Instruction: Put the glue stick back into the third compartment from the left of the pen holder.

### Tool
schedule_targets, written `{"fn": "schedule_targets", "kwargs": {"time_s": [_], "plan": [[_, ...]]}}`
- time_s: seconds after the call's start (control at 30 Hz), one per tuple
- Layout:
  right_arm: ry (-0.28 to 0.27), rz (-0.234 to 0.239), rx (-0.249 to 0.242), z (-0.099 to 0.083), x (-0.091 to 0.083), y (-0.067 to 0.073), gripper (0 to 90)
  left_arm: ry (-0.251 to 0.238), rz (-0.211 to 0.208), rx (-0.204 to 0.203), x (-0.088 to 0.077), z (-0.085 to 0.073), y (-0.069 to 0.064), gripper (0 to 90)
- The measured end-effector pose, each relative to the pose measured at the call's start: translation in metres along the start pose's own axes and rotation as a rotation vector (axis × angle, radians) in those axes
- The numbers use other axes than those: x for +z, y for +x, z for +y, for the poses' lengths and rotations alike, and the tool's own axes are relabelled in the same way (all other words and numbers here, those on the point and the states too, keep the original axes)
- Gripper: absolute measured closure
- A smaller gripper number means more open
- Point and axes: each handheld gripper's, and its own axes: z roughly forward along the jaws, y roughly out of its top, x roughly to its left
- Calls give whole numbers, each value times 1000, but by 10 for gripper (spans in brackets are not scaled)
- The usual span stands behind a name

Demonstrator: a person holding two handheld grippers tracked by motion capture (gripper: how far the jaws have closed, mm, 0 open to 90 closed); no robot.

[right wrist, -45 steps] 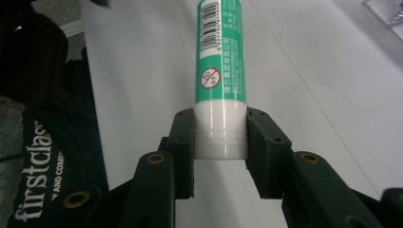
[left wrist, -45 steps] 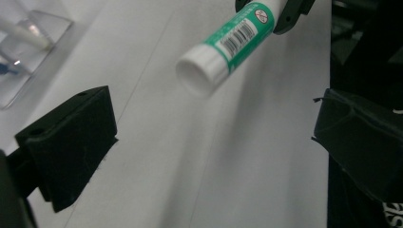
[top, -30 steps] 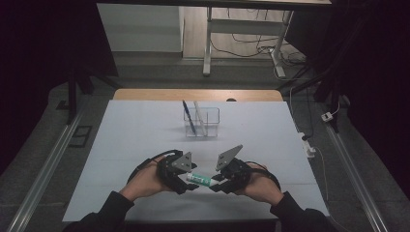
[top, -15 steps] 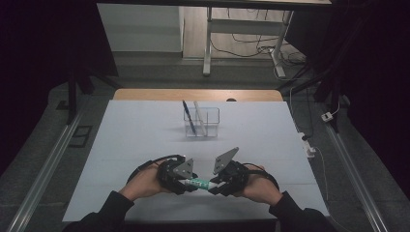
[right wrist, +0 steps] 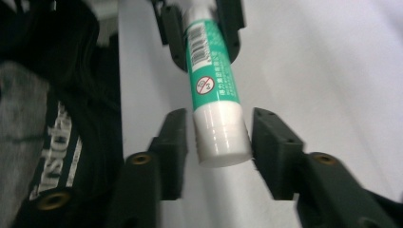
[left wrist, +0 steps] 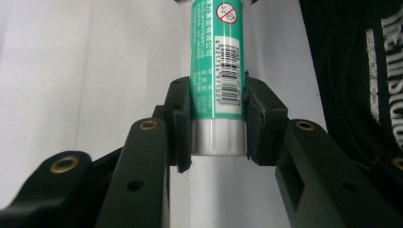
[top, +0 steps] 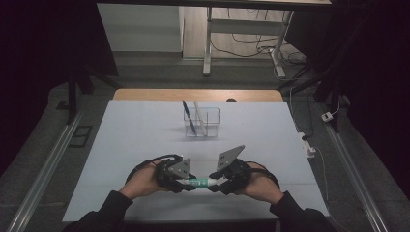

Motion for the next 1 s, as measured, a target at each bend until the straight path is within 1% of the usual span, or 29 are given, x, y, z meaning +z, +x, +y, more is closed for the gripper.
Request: {"fn": "schedule_targets", "kwargs": {"time_s": [0.07, 0.17, 0.2, 0.23, 0.27, 0.3, 0.33, 0.4, 0.47, 0.53, 0.6, 0.67, 0.77, 0.83, 0.87, 0.93, 1.0], "plan": [[-42, -13, 35, 0, -5, -4, 432, -32, 7, -25, -5, -4, 4, 657], [-102, -21, 79, -2, -10, -9, 312, -104, 22, -78, -12, -10, 6, 656], [-117, -26, 99, -2, -12, -10, 271, -127, 27, -93, -14, -11, 7, 656], [-145, -25, 125, -3, -13, -11, 244, -149, 26, -109, -16, -13, 8, 656], [-167, -36, 149, -3, -14, -12, 204, -170, 28, -126, -18, -15, 8, 656], [-178, -43, 161, -3, -14, -13, 173, -188, 27, -139, -19, -16, 9, 655], [-191, -47, 172, -3, -15, -13, 164, -205, 28, -153, -20, -18, 9, 656], [-217, -52, 184, -2, -17, -14, 119, -237, 30, -174, -22, -20, 9, 656], [-237, -42, 197, -2, -19, -15, 75, -263, 27, -186, -24, -21, 10, 656], [-262, -28, 215, -2, -20, -16, 0, -291, 22, -199, -24, -22, 9, 655], [-279, -20, 215, -2, -22, -17, 0, -315, 14, -205, -25, -22, 9, 655], [-292, -37, 215, -1, -24, -15, 0, -324, 10, -198, -25, -22, 8, 655], [-294, -36, 212, 0, -24, -14, 0, -336, 6, -192, -24, -21, 7, 655], [-293, -21, 217, 0, -23, -14, 0, -335, 2, -179, -24, -20, 6, 655], [-285, -22, 218, 1, -22, -14, 0, -335, 2, -174, -24, -19, 6, 655], [-280, -7, 212, 2, -21, -12, 28, -334, -1, -165, -24, -19, 5, 655], [-280, -17, 197, 3, -22, -9, 101, -332, -3, -160, -23, -18, 5, 655]]}}
